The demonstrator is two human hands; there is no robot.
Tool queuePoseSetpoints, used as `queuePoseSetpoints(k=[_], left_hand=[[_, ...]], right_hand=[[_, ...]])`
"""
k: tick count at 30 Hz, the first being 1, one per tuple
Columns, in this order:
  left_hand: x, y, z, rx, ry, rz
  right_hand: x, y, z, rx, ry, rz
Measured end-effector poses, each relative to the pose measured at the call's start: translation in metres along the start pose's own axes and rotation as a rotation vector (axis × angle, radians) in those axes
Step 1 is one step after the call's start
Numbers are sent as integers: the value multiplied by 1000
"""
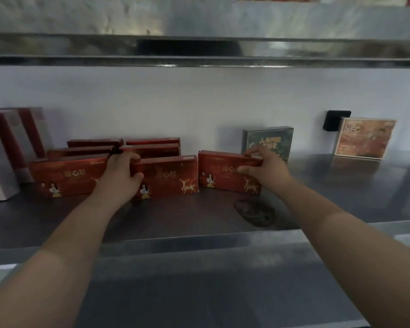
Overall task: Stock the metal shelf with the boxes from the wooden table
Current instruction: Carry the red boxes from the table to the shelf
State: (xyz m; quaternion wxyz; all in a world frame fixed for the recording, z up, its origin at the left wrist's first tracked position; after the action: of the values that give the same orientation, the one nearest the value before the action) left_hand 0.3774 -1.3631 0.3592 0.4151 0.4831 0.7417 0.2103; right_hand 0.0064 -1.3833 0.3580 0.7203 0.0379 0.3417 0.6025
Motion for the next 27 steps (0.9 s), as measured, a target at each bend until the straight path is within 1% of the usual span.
queuePoseSetpoints(k=[2, 3, 6, 8, 10, 13, 19, 27], left_hand=[[-3, -2, -1, -88, -37, -27], [-3, 0, -5, -130, -68, -53], [2, -3, -33, -279, -243, -135], [6, -17, -54, -405, -354, -108], [6, -32, -65, -532, -389, -63], [1, -35, -60, -603, -360, -96], [2, -33, -45, -604, -334, -214], [-2, -41, -44, -606, -361, -213]], right_hand=[[-11, -1, 1, 100, 39, 25], [-17, -2, 4, 188, 79, 38], [-34, -18, 16, 573, 284, 147], [-38, -35, 24, 820, 421, 212], [-43, -49, 28, 964, 517, 227], [-58, -64, 24, 1019, 526, 252], [-95, -93, 15, 1040, 494, 257], [-121, -123, 8, 1075, 462, 242]])
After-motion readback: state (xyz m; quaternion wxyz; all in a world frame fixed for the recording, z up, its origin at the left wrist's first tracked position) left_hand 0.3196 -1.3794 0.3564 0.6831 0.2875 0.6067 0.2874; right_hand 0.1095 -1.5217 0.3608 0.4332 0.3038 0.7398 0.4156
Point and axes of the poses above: each hand's wrist, its own x-axis away from the middle knuckle, its own y-axis out of the back of the hand, z = x × y, the point moved 9 cm from there along -x, towards the middle knuckle, and after that the axes turned 4 degrees about y, right-handed, at the moved point
